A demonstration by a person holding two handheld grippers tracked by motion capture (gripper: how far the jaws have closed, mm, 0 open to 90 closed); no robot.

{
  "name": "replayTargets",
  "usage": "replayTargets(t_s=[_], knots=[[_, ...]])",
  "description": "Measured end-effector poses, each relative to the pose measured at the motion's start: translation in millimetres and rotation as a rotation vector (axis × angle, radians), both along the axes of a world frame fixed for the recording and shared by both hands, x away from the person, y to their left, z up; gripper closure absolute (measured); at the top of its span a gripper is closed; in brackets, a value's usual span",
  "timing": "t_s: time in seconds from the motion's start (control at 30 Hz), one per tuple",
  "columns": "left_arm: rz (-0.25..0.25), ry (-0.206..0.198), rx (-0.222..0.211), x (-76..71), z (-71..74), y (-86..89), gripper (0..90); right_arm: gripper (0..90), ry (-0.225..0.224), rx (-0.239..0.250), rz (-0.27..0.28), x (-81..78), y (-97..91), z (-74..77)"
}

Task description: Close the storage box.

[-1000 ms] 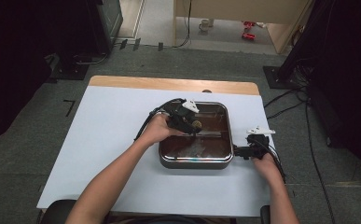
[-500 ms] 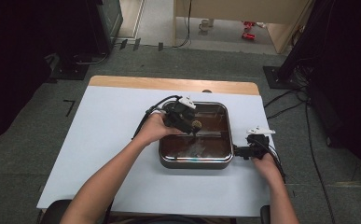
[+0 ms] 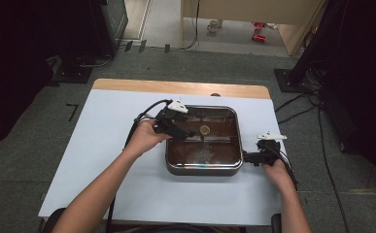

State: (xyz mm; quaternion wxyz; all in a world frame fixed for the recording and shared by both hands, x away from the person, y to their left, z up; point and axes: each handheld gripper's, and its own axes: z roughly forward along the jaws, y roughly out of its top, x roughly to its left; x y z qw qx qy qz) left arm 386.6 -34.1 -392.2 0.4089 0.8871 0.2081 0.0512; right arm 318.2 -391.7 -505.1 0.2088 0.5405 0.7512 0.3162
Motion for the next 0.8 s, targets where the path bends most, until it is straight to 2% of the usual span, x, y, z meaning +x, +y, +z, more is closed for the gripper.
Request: replayTargets(t_s=[0.03,0.07,0.1,0.13,0.2,0.23,0.33,0.37,0.6,0.8], knots=[[0.000,0.000,0.000,0.0,0.0,0.0,30.0,0.0,0.000,0.000,0.000,0.0,0.0,0.0],[0.021,0.028,-0.018,-1.5,-2.1,9.1,28.1,0.0,0.001,0.000,0.000,0.0,0.0,0.1],[0.026,0.032,-0.026,-2.7,-3.2,13.5,28.1,0.0,0.002,-0.001,0.000,0.0,0.0,0.1],[0.026,0.032,-0.026,-2.7,-3.2,13.5,28.0,0.0,0.002,-0.001,0.000,-0.1,0.0,0.2],[0.057,0.033,-0.036,-6.5,-6.1,26.3,27.5,0.0,0.001,-0.002,0.001,0.0,-0.1,0.1],[0.057,0.033,-0.036,-6.5,-6.1,26.3,27.5,0.0,0.001,-0.002,0.001,0.0,-0.1,0.1],[0.088,0.041,-0.052,-10.7,-9.8,42.4,27.1,0.0,0.001,-0.001,0.001,0.0,-0.1,0.1],[0.088,0.041,-0.052,-10.7,-9.8,42.4,27.1,0.0,0.001,-0.001,0.001,0.0,-0.1,0.1],[0.157,0.008,-0.083,-17.6,-18.9,70.7,25.0,0.0,0.001,-0.001,0.000,0.0,0.0,0.1],[0.200,0.006,-0.075,-21.9,-27.6,90.3,24.7,0.0,0.000,-0.002,0.000,0.0,0.0,0.1]])
